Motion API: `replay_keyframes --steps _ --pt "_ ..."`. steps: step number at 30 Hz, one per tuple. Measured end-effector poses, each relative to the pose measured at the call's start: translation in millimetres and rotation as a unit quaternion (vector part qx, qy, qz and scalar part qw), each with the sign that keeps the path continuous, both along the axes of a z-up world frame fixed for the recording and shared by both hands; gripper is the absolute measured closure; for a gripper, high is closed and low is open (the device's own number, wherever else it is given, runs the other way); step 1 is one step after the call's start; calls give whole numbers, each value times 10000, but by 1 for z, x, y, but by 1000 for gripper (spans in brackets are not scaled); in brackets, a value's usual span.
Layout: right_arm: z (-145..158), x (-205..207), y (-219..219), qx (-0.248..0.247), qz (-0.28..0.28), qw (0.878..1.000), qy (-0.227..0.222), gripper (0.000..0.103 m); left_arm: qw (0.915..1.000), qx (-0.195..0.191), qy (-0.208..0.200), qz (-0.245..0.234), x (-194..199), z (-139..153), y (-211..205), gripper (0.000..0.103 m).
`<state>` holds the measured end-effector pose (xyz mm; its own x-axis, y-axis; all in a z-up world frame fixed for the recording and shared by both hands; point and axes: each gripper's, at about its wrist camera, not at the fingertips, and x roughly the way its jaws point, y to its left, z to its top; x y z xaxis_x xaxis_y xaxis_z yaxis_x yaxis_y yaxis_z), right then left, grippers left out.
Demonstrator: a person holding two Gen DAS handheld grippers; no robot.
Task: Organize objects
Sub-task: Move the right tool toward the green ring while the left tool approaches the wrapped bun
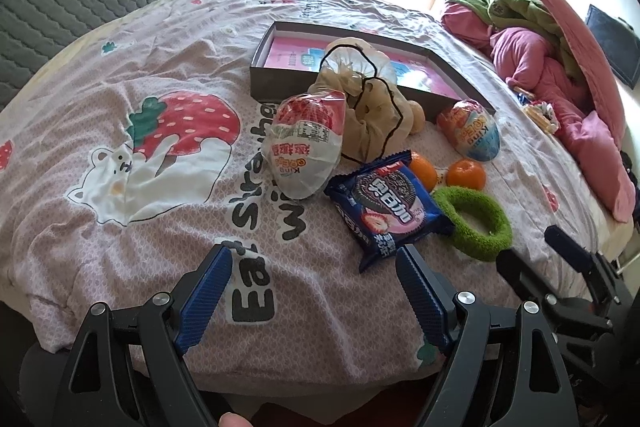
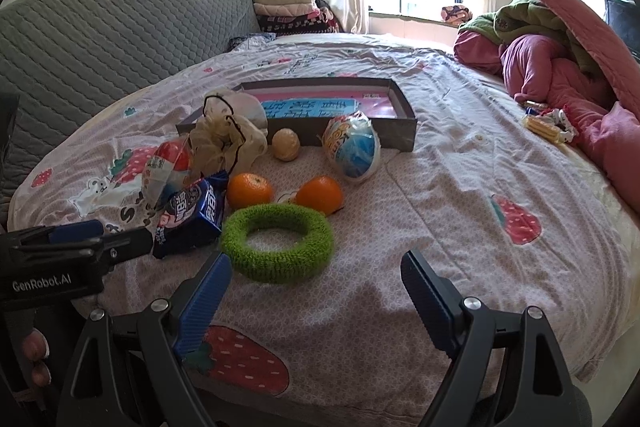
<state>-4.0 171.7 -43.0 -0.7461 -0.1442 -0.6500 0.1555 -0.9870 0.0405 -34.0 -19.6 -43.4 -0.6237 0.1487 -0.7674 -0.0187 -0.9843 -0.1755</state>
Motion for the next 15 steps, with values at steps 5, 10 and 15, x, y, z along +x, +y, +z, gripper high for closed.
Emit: replay_keyframes --steps 5,10,15 --pt "-8 -6 0 -43 0 9999 -142 17 9999 114 -38 26 -5 -3 -4 18" --pt "-15 -13 -2 -53 67 9996 -263 17 9998 183 -34 -6 -10 -4 -3 18" --pt "-18 -19 -5 -75 137 9994 -294 17 9998 215 0 -49 -15 -4 -2 18"
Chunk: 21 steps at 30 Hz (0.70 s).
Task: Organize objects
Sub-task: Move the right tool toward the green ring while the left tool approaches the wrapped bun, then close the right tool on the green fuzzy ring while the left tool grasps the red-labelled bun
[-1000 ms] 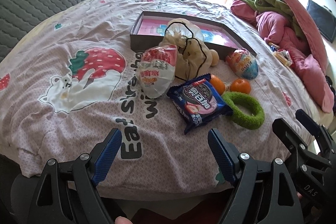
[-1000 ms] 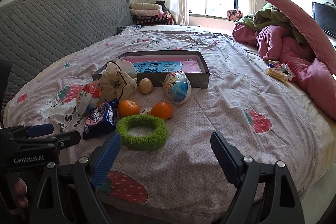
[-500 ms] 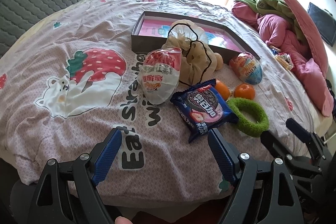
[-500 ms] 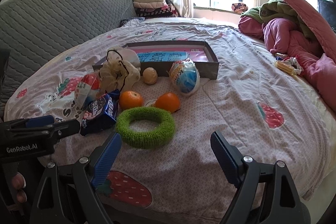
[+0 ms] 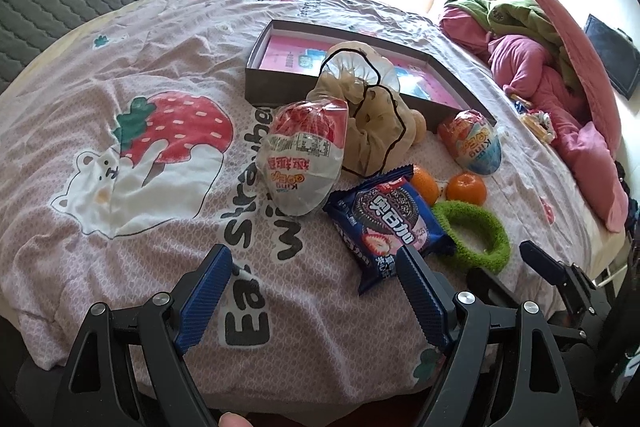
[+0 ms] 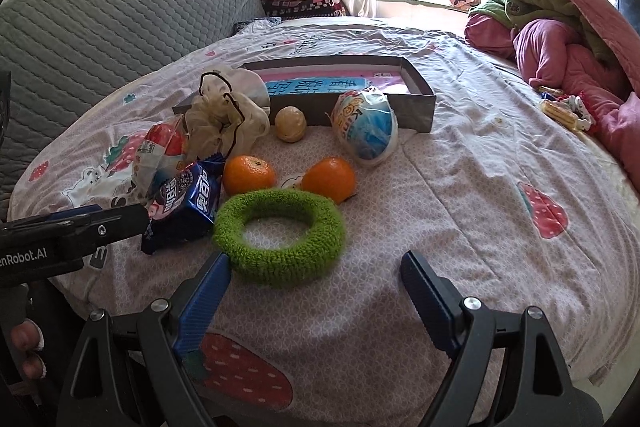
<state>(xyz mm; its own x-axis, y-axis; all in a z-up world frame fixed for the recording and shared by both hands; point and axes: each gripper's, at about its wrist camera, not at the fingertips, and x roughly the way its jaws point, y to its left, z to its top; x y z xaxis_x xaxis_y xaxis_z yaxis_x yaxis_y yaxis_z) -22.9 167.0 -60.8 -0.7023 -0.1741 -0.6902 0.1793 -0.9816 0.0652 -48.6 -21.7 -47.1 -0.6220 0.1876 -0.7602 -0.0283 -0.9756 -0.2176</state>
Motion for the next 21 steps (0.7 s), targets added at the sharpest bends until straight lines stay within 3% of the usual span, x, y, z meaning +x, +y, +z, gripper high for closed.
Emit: replay_keyframes --steps 21 --pt "-8 -28 -5 -266 259 9991 -184 16 9996 -38 43 266 -50 -2 -14 18"
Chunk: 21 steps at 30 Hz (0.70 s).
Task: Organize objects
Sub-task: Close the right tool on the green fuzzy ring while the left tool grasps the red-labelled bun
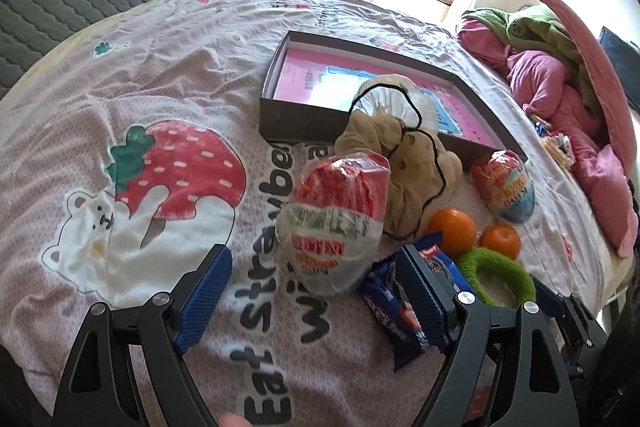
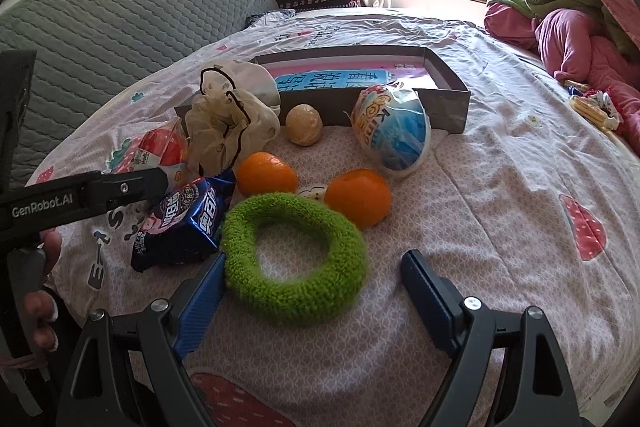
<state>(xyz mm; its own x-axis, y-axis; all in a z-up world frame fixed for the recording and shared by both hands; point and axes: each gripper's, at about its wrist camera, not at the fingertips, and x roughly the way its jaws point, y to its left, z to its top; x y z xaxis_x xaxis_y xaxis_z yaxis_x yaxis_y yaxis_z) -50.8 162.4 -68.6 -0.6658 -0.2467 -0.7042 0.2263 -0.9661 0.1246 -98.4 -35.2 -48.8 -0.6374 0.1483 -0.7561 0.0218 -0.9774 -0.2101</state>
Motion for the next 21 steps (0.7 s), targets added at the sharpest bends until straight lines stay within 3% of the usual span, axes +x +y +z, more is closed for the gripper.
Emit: replay_keyframes --steps 12,21 --pt "-4 -11 -3 -70 32 10000 -57 16 10000 -9 -49 46 -18 -7 -4 18" --pt "-1 -3 -11 -56 266 9995 127 45 9999 -48 -74 92 -26 -12 -5 18"
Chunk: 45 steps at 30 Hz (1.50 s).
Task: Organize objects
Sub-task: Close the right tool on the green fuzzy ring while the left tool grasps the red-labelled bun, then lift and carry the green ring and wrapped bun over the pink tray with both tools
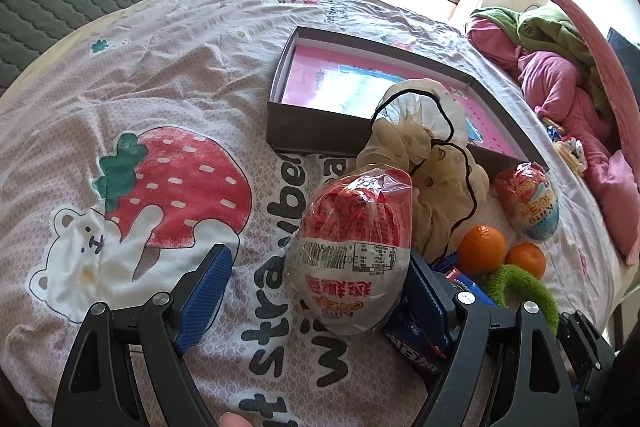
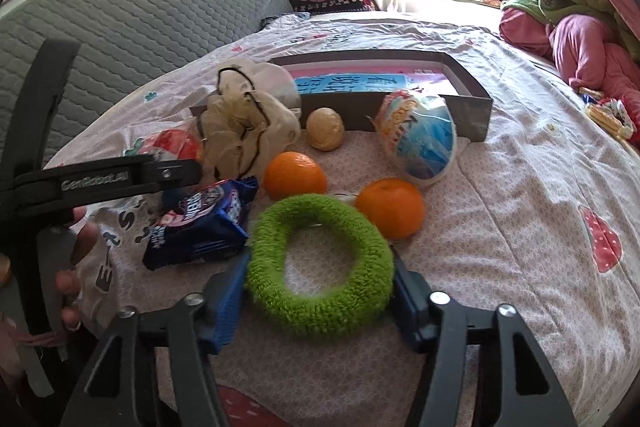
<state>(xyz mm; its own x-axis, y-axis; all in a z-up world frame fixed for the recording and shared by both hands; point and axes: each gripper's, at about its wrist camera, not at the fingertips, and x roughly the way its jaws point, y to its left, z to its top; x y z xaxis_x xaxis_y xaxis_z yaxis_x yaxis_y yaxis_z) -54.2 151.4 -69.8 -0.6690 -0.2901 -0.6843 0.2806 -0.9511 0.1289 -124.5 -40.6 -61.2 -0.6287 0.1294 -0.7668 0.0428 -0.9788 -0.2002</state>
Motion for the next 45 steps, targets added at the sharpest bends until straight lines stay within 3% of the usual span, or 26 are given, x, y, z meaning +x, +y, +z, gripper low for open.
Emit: replay_keyframes --steps 10,16,19,20,21,45 --pt "0 5 -3 -99 245 9995 151 69 9999 -8 -74 76 -10 -7 -1 18" --pt "3 8 -4 -96 308 9991 262 75 9998 207 2 55 -13 -9 -5 19" --pt "3 8 -2 -136 307 9991 277 77 9998 198 73 56 -12 -7 -5 33" --pt "4 8 -1 -148 301 9990 285 78 9998 166 89 53 -12 -7 -5 45" --pt "4 9 -1 -174 306 9990 292 79 9998 184 101 34 -12 -7 -5 50" --pt "18 7 11 -448 349 9970 529 88 9963 627 567 -164 5 9 -10 51"
